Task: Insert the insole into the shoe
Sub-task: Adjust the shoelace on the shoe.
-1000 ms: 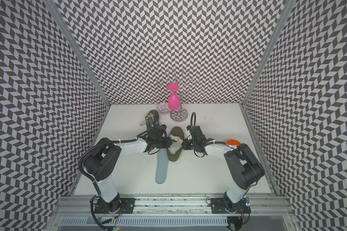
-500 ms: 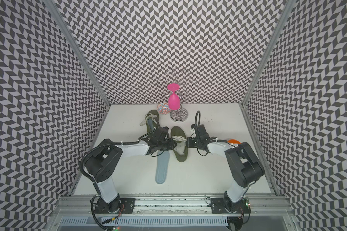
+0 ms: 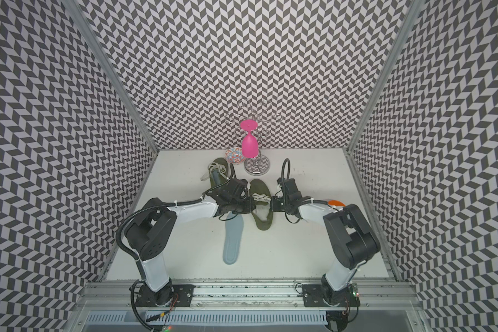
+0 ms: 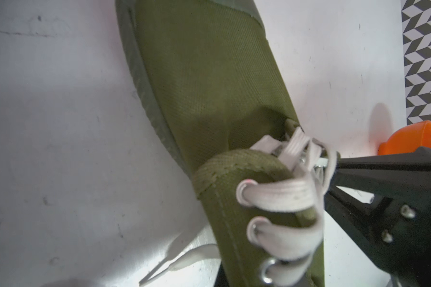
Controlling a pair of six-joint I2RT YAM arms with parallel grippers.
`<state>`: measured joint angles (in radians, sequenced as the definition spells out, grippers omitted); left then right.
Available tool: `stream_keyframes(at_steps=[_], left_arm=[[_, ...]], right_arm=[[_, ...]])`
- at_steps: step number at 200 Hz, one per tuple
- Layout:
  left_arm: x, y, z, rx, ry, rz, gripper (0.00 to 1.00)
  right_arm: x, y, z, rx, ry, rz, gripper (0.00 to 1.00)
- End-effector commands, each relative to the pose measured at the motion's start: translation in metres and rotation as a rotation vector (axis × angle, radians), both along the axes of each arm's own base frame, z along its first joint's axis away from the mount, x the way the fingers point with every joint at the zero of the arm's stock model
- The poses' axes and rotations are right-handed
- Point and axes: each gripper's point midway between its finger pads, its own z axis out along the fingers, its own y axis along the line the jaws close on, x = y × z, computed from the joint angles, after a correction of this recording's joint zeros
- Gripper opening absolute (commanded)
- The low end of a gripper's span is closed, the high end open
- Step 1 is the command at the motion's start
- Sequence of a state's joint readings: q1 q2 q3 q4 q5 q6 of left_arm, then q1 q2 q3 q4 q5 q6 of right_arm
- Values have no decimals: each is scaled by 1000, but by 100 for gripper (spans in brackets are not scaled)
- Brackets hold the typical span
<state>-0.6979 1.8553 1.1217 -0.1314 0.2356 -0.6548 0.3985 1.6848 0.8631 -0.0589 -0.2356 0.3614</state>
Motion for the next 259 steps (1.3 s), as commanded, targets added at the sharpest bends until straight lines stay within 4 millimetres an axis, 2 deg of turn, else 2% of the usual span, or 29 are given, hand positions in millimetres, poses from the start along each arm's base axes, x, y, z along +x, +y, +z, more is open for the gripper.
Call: stream_keyframes(at_steps=[1,34,59,86,97,122,137,151,167,188,219,243,259], left_arm=[[-14,-15,7,-73,5,-83,0],[-22,-14,2,-127,35,-84,0],[-24,-14,-3,-118,36,-95,0],[-16,-18,4,-3,-47,-132,23],[-13,-19,5,65,-84,-150,32],[-8,-13,1,155,-113,-159,45],[-7,-12,8,164,-130,-162,48],[-9,-13,23,149,-153,-183,50],[-15,-16,43,149,-187,-235,53],[-25,-14,59,199,-233,-287,57],[-21,-3,78,387,-400,-301,66],[-6,-3,83,613,-594,-377,75],[7,-1,83,767,-662,-423,80]], right_arm=[[10,-19,-14,-48,14,-51,10],[12,-31,-22,3,42,-69,9],[13,-22,-12,37,20,-19,9],[10,-1,15,66,-48,78,10],[8,3,20,65,-59,96,11],[7,5,21,78,-64,101,12],[6,6,21,82,-60,105,12],[7,6,23,84,-64,103,13],[7,6,27,85,-73,105,13],[8,6,32,78,-87,112,14],[9,7,35,74,-92,120,15],[11,9,36,83,-95,124,15],[12,10,36,86,-95,126,16]])
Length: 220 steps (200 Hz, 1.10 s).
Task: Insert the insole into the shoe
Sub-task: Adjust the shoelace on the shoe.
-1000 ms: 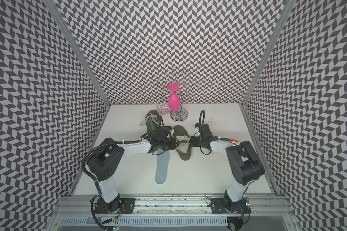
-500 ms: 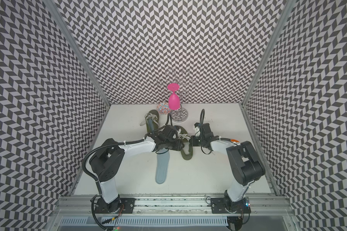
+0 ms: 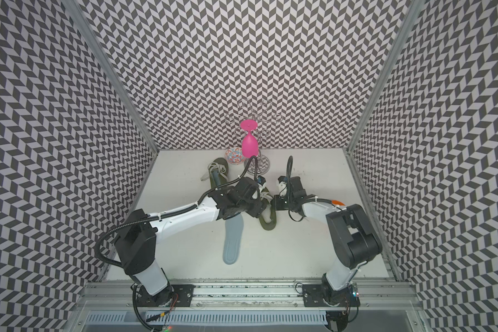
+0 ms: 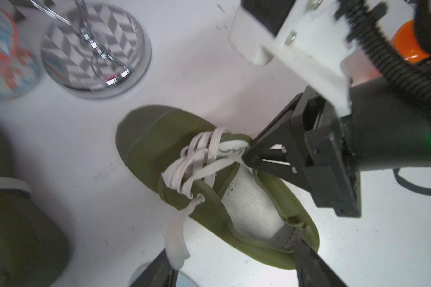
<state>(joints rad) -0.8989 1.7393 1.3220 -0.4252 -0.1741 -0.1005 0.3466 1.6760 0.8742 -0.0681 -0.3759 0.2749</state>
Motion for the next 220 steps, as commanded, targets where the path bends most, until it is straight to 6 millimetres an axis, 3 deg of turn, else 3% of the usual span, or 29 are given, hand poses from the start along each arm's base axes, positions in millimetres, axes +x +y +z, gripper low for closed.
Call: stream_keyframes(at_steps=[1,46,66,83,104,111,118,159,220], left_arm=[[26,18,-1,310,-205,-35,80],[49,9,3,363,-298,-109,88],[69,24,-6,430,-289,-52,88],[80,37,6,330,-227,-5,88],[68,28,32,176,-232,-95,90],[60,20,36,163,-252,-142,99],[53,14,36,165,-266,-177,100],[55,0,0,333,-275,-183,100],[65,-7,-29,404,-270,-181,100]], right_arm=[[12,8,24,24,-80,24,16],[13,8,20,22,-73,26,16],[14,7,19,23,-71,21,16],[17,7,23,29,-79,16,16],[22,9,27,38,-84,18,16],[23,10,28,40,-86,20,16],[23,11,28,42,-85,23,16],[23,11,26,50,-84,25,16],[22,-2,14,39,-61,-5,15]])
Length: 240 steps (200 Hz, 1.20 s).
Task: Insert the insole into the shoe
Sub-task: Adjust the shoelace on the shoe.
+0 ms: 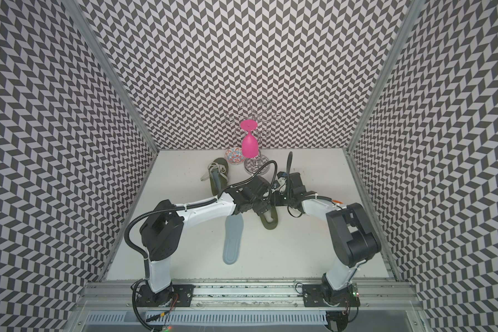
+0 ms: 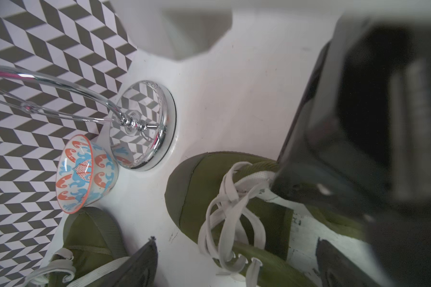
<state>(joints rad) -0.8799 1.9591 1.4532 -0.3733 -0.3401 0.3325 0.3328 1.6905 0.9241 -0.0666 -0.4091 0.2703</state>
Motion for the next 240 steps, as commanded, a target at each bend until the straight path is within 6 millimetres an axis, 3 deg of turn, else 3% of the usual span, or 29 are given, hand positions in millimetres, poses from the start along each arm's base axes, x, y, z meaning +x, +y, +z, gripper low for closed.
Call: stream_keyframes(at_steps=[1,42,99,136,185,223,240], left_arm=[[12,0,8,38,-60,6,100],[17,4,-12,160,-107,5,100],[2,-14,-21,97,6,-36,100],[7,-8,-43,183,-1,-37,100],[2,-20,-60,191,57,-67,99],[5,-15,-65,140,157,-24,74],[4,-14,-56,83,200,-5,64]], right_arm=[[8,-6,-1,6,-31,-16,15],[13,-9,4,15,-39,-24,15],[19,-12,8,29,-43,-41,14],[21,-12,11,47,-46,-47,14],[23,-8,19,90,-51,-37,14],[14,-5,24,113,-22,-24,18],[-2,-9,20,120,37,-40,28]])
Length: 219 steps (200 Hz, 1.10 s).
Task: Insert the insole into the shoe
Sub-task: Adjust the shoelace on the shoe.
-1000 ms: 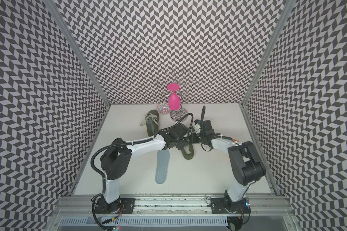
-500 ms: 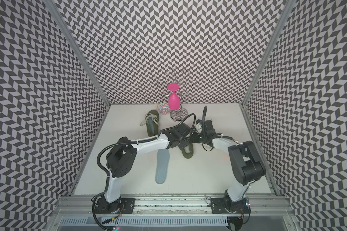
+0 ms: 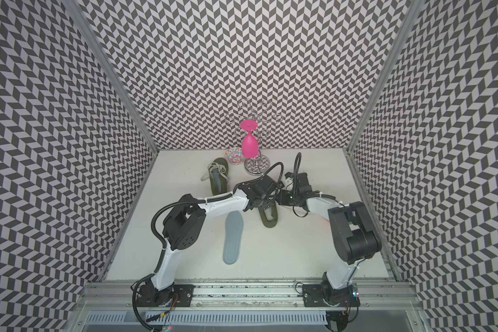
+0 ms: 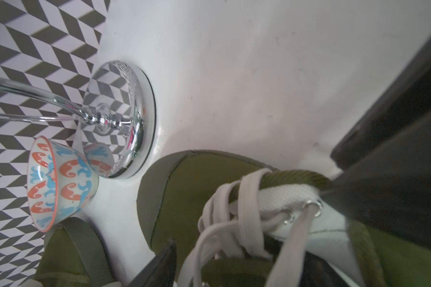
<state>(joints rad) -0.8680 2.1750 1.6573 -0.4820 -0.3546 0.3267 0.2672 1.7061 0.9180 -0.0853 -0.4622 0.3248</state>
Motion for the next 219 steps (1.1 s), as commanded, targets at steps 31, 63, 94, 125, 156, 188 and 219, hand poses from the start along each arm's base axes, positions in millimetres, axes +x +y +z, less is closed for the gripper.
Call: stream_keyframes(at_steps=[31,63,94,125,156,188,219], left_arm=[[-18,-8,16,-148,200,-11,33],[-19,-17,30,-270,292,28,16],[-19,-21,37,-352,356,68,13],[-20,-21,36,-374,400,79,8],[-20,-16,34,-366,403,107,0],[-26,-17,36,-421,455,174,0],[-29,-15,47,-526,474,295,0]], right_arm=[[-48,2,13,69,109,-5,51],[-85,-5,9,39,204,-28,62],[-99,-14,6,26,240,-88,67],[-93,-10,-1,24,239,-145,70],[-82,3,9,75,214,-213,71],[-79,7,-1,38,241,-274,70],[-83,-13,-21,-50,255,-354,69]])
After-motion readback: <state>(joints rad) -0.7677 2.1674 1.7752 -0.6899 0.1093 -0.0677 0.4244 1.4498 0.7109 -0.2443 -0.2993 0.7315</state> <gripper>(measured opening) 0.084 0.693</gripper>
